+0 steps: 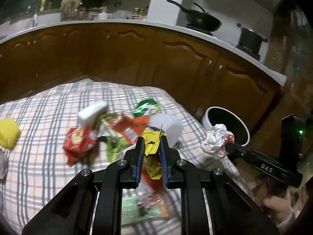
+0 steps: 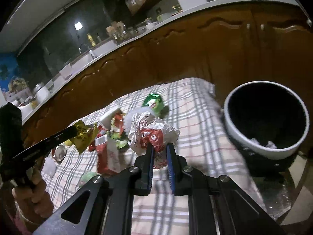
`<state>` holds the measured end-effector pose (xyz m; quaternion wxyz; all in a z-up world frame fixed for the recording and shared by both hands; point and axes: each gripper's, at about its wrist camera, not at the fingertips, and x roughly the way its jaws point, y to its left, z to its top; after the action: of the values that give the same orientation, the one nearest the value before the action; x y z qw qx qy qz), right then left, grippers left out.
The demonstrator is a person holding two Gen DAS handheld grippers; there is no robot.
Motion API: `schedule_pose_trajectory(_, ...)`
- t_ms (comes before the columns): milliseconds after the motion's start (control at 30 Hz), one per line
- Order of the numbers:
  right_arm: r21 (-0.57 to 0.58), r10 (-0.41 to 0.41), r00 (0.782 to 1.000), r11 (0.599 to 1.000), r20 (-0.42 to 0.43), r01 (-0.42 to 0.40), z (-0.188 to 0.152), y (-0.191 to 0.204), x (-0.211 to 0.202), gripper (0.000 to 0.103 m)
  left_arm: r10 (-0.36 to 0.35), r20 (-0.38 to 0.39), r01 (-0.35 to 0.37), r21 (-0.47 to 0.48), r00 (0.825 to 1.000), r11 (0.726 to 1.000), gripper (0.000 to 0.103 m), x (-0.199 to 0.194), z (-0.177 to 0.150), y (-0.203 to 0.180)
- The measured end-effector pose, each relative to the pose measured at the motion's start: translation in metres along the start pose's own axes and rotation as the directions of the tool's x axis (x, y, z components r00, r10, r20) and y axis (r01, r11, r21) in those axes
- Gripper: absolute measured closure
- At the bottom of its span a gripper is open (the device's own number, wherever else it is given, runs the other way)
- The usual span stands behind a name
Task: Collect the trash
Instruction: 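Move both items over the black bin and release them inside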
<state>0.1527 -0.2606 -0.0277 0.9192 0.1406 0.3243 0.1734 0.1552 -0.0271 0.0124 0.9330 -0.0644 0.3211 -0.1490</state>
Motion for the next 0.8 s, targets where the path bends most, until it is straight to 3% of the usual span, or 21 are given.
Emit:
schedule_pose_trajectory(400, 0.08, -0.101, 0.994, 0.992, 0.048, 0.097, 0.006, -0.054, -0.033, 0.09, -0.094, -0.042, 0.097, 0.085, 0.995, 0.992, 0.089, 0.038, 0.012, -0.064)
schedule_pose_trajectory(800, 0.136, -0.166, 0.984, 0.978, 0.067, 0.156, 0.008, -0.095, -0.046, 0.09, -0.149, -0.088, 0.158, 0.113, 0.985, 0.981, 0.089, 0.067, 0.014, -0.112)
